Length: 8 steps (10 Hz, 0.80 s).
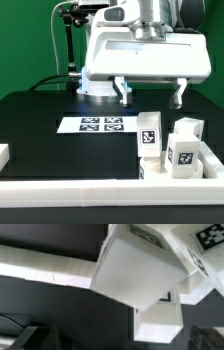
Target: Assemble stool
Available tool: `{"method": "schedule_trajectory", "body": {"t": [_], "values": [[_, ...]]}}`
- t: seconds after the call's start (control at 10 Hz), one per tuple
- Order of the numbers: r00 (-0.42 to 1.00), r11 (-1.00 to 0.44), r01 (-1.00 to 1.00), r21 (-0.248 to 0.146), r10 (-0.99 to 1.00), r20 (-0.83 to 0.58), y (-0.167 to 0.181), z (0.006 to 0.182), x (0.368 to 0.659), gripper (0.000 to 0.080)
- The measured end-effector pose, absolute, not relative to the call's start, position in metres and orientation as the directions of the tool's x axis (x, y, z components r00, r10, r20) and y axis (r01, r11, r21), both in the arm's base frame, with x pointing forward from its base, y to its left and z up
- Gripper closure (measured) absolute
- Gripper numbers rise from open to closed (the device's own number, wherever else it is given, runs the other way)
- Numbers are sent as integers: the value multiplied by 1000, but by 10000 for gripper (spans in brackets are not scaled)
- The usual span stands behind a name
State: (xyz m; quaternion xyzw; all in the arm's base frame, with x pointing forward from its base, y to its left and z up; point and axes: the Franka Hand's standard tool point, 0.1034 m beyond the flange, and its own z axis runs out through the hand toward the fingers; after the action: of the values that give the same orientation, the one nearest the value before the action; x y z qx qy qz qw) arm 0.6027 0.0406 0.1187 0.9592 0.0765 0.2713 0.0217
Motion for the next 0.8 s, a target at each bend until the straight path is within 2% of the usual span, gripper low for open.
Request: {"method": "schedule_trajectory", "body": {"t": [0.2,0.4,0.6,0.7,0.8], "values": [[849,-987,137,80,159,504,41,117,601,150],[889,-995,93,35,99,446,42,119,596,150],[962,-998,58,-30,48,270,54,120,592,150],[966,-998,60,-37,49,252,57,125,599,150],[986,-997,65,-49,57,155,59,121,591,150]]}}
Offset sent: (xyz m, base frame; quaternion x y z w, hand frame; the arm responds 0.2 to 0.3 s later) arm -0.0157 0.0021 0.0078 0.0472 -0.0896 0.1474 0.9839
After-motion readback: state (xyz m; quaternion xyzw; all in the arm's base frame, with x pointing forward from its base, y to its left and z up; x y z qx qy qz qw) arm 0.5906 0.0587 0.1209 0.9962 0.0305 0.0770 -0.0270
